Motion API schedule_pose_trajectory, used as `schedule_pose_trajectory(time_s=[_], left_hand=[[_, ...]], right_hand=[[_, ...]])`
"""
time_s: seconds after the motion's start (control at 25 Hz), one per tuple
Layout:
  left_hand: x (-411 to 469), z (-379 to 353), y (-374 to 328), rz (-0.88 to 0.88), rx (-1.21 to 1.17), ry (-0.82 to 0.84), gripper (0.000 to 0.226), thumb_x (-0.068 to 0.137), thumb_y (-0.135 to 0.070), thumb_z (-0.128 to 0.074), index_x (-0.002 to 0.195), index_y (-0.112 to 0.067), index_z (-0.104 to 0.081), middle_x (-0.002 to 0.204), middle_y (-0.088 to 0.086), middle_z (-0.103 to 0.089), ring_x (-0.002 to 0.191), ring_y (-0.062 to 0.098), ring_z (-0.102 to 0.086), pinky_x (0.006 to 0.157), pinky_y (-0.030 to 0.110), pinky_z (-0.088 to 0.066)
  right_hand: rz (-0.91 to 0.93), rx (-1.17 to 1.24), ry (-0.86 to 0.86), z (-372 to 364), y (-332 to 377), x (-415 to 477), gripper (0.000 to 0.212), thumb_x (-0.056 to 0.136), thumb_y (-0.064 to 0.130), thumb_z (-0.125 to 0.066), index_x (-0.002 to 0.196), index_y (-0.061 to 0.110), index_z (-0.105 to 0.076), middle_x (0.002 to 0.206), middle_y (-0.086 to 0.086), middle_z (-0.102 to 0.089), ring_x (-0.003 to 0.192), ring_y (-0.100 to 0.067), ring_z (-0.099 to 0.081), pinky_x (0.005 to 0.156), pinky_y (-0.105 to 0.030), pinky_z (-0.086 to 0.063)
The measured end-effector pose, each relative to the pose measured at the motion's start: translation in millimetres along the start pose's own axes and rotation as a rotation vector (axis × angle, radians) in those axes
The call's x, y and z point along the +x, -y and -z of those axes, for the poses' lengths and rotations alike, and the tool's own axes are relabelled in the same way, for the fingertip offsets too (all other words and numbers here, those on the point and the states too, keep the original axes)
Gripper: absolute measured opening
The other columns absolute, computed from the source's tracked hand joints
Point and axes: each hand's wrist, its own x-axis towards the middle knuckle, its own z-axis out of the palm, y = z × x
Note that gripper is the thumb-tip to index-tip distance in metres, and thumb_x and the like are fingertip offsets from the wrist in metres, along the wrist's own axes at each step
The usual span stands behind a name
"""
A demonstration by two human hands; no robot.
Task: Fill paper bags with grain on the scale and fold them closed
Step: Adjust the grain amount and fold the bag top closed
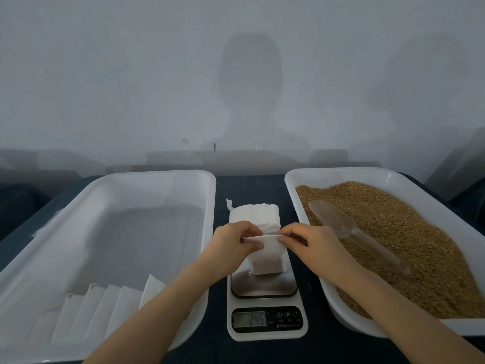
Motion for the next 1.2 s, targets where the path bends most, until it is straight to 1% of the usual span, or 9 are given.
schedule_pose_trajectory(time_s=[0.28, 0.48, 0.72, 0.88, 1.12, 1.2], left_hand=[[1.1, -0.6, -0.3, 0.007, -0.003, 0.005, 0.015, 0.086, -0.027, -0.068, 0.091, -0.038, -0.059, 0.085, -0.025, -0.059, 0.080, -0.005, -0.056, 0.060, 0.000, -0.040], [1.1, -1.0, 0.1, 0.006, 0.001, 0.006, 0.014, 0.086, -0.028, -0.069, 0.091, -0.038, -0.059, 0.085, -0.025, -0.059, 0.078, -0.005, -0.056, 0.060, 0.000, -0.040], [1.1, -1.7, 1.1, 0.005, 0.008, 0.009, 0.014, 0.086, -0.028, -0.069, 0.092, -0.037, -0.060, 0.087, -0.024, -0.060, 0.081, -0.004, -0.057, 0.061, 0.003, -0.040], [1.1, -1.7, 0.7, 0.016, 0.012, 0.012, 0.015, 0.086, -0.028, -0.068, 0.092, -0.038, -0.060, 0.087, -0.024, -0.060, 0.082, -0.004, -0.056, 0.062, 0.005, -0.040], [1.6, -2.4, 0.4, 0.031, 0.029, 0.021, 0.013, 0.086, -0.030, -0.068, 0.091, -0.039, -0.061, 0.086, -0.023, -0.060, 0.080, -0.005, -0.056, 0.059, 0.002, -0.040], [1.7, -2.8, -1.1, 0.037, 0.020, 0.045, 0.013, 0.084, -0.032, -0.069, 0.094, -0.038, -0.064, 0.090, -0.021, -0.063, 0.084, -0.003, -0.058, 0.064, 0.005, -0.040]], right_hand=[[0.009, -0.012, 0.002, 0.6, 1.1, -1.4, 0.012, 0.090, 0.024, -0.061, 0.097, 0.021, -0.070, 0.063, 0.006, -0.061, 0.060, -0.006, -0.055, 0.056, -0.014, -0.042], [0.011, -0.009, 0.003, 0.4, 1.4, -0.8, 0.011, 0.090, 0.023, -0.061, 0.096, 0.021, -0.070, 0.061, 0.009, -0.059, 0.059, -0.003, -0.054, 0.055, -0.012, -0.041], [0.016, -0.017, 0.003, 0.1, 0.5, -1.4, 0.012, 0.090, 0.024, -0.061, 0.096, 0.020, -0.071, 0.065, 0.005, -0.062, 0.062, -0.009, -0.056, 0.058, -0.018, -0.044], [0.019, -0.008, 0.002, -0.1, 0.9, -1.1, 0.011, 0.090, 0.023, -0.062, 0.096, 0.019, -0.071, 0.063, 0.007, -0.060, 0.061, -0.005, -0.055, 0.056, -0.013, -0.041], [0.027, -0.010, 0.017, -0.5, 1.7, -1.9, 0.012, 0.091, 0.023, -0.060, 0.097, 0.019, -0.070, 0.062, 0.010, -0.058, 0.060, -0.002, -0.054, 0.057, -0.012, -0.041], [0.036, -0.003, 0.027, -1.0, 3.0, -1.5, 0.014, 0.091, 0.024, -0.060, 0.098, 0.018, -0.070, 0.066, 0.010, -0.061, 0.062, -0.003, -0.055, 0.058, -0.013, -0.042]])
